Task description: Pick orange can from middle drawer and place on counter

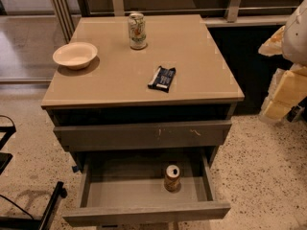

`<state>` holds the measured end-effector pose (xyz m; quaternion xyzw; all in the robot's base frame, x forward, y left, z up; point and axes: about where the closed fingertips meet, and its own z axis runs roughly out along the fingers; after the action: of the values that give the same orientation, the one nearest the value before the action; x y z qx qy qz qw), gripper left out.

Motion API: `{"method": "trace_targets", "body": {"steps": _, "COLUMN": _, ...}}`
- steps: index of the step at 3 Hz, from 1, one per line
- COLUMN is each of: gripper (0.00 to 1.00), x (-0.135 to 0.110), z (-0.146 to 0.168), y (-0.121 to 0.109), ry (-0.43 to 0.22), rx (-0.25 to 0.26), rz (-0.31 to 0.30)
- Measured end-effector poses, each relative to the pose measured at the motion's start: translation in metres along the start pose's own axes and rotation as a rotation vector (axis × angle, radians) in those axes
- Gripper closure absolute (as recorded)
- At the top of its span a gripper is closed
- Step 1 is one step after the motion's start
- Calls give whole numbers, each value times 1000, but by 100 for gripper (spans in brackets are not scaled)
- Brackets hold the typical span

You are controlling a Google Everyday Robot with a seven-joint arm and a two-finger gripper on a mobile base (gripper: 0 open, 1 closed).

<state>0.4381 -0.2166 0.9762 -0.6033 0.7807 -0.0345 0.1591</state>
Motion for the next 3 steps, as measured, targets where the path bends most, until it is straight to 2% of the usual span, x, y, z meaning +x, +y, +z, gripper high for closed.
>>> {"method": "trace_targets", "body": {"steps": 1, "gripper": 42, "x": 4, "z": 16, "y": 3, "ry": -17, "rx": 5, "rz": 28}}
{"method": "trace_targets", "body": {"steps": 2, "gripper": 65, "x": 10, "z": 59, "y": 11, "ry": -67, "rx": -14, "rz": 94}}
{"method": "trace_targets", "body": {"steps": 3, "gripper": 96, "x": 7, "z": 136, "y": 28, "ry": -172, "rx": -60, "rz": 196}}
